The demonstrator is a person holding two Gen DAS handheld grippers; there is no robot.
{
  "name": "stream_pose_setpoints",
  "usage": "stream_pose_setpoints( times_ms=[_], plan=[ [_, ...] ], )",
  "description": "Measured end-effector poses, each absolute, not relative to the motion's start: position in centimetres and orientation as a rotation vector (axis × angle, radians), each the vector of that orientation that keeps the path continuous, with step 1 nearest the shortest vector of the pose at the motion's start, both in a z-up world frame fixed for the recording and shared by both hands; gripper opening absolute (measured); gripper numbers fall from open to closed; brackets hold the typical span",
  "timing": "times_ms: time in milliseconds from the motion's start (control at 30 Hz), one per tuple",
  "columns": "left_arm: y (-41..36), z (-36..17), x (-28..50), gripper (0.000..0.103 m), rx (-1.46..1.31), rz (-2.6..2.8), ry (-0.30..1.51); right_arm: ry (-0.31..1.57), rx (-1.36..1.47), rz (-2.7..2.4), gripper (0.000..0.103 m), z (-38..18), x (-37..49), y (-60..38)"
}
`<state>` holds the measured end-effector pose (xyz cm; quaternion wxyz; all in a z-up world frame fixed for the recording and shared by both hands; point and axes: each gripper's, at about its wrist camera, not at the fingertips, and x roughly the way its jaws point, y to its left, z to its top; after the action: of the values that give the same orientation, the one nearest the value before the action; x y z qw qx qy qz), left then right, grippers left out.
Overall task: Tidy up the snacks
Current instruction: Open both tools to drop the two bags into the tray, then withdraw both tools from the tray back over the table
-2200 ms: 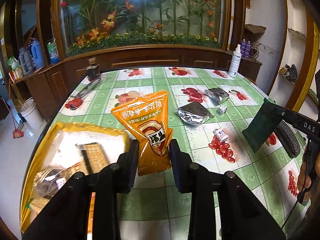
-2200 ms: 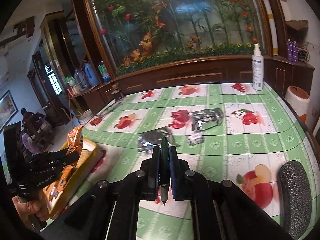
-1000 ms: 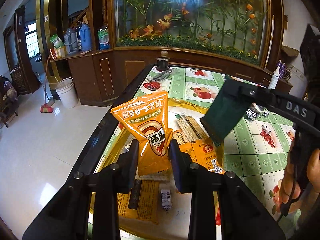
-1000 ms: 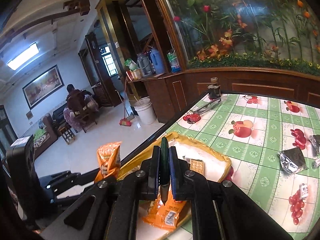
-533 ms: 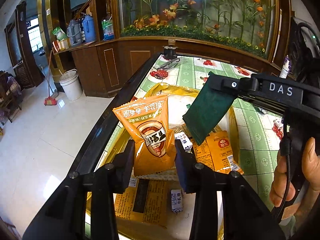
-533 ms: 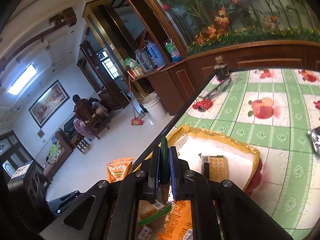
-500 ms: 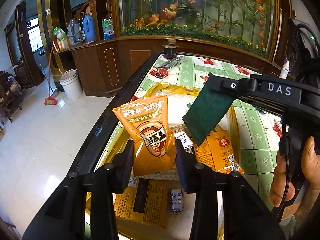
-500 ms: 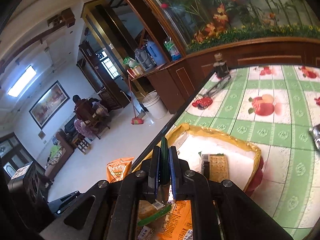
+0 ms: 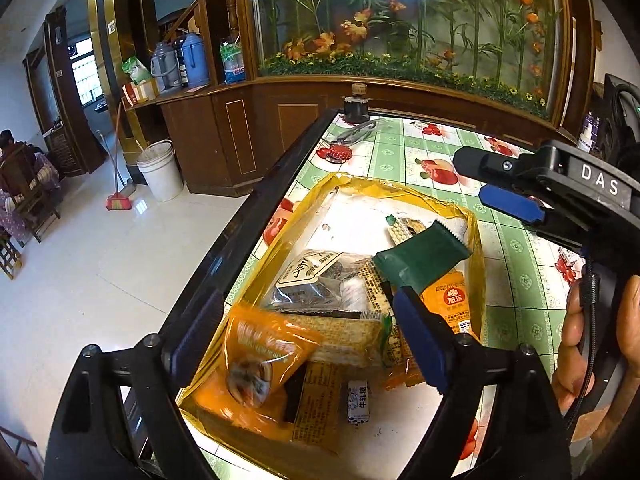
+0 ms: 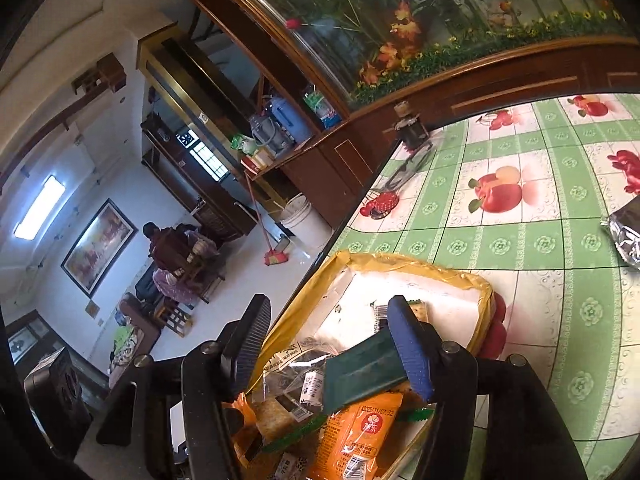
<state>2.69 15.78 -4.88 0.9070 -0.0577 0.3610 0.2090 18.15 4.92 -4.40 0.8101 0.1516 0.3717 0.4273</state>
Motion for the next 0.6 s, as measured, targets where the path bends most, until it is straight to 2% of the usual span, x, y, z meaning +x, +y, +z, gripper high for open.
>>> stream_pose_setpoints(
  times_ms=[600],
  plan=[
    [10.3, -2.4, 3.1, 0.089, -0.05, 0.366, 0.7, 0.734, 0.373, 0.759, 0.066, -3.0, 18.3, -5.6]
  ],
)
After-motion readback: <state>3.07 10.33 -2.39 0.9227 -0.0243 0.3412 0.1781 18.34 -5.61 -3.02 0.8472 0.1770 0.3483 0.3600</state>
